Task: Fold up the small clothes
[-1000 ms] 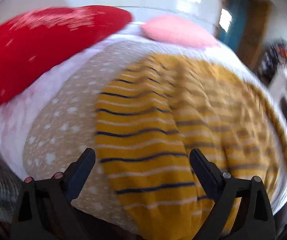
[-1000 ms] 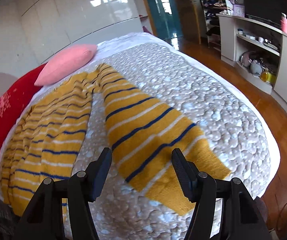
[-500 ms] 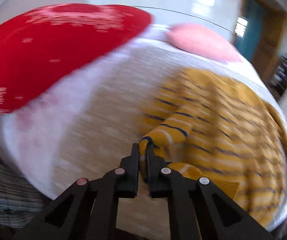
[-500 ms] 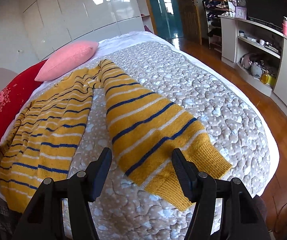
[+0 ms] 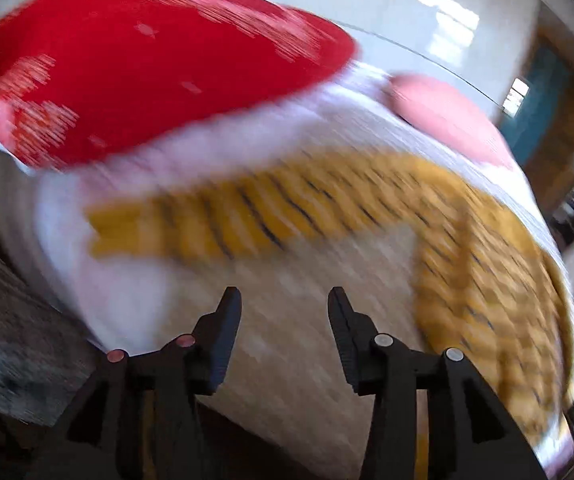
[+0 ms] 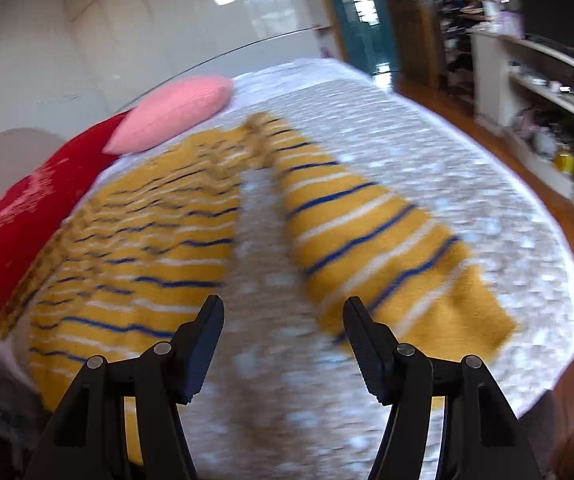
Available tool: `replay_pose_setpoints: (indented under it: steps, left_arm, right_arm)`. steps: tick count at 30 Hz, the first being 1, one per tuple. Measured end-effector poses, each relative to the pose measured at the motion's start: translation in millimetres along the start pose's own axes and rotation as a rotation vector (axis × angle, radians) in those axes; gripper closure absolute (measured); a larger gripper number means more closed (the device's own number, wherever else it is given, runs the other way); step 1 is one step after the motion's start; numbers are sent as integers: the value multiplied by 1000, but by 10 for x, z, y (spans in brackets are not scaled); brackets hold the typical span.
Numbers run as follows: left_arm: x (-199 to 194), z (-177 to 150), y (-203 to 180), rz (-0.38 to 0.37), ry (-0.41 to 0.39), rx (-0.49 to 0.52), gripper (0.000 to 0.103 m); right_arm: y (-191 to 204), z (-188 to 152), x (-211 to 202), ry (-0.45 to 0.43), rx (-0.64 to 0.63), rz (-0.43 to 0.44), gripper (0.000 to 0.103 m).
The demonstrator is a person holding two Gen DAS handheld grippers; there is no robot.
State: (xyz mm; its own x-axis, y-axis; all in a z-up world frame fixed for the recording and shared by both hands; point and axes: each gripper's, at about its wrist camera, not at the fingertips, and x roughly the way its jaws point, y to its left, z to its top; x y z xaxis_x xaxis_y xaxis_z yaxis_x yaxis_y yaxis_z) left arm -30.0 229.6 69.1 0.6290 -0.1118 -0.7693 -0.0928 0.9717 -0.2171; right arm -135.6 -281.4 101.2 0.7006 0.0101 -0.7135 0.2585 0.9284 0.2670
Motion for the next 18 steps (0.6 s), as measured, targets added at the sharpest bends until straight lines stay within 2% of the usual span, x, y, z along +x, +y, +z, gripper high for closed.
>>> replay_pose_setpoints:
  steps: [5,8,9,11,12,13,14,15,18]
  left_arm:
    - [235,-542,-499,-262,165,62,59]
    - [339,-777,-790,-329,216,124,57]
    - [353,-859,-921,-297,209,160,50]
    - [304,-957,-1149,-217,181,250,49]
    - [279,-985,-1241,-148,165,304,71]
    - [277,-971,-1244,-131,159,312,88]
    - [241,-908,-1172,-165,181,280,88]
    - [213,-876,-1110,-169,187,242,88]
    - [70,-813,-859,-128,167,149,87]
  right_arm:
    - [178,-104,232,117,25,227,36]
    - [289,-196,345,163,30,292,36]
    - [328,-225,373,169,20,292,36]
    - [462,-285,404,162,-24,272,34]
    - [521,-305,417,161,-49,261,34]
    - [559,-308,434,164,-65,258,43]
    - [588,-312,449,189,-71,279,76]
    - [567,-295,453,203,-60,292,85]
    - [438,-270,397,203,-23,296,87]
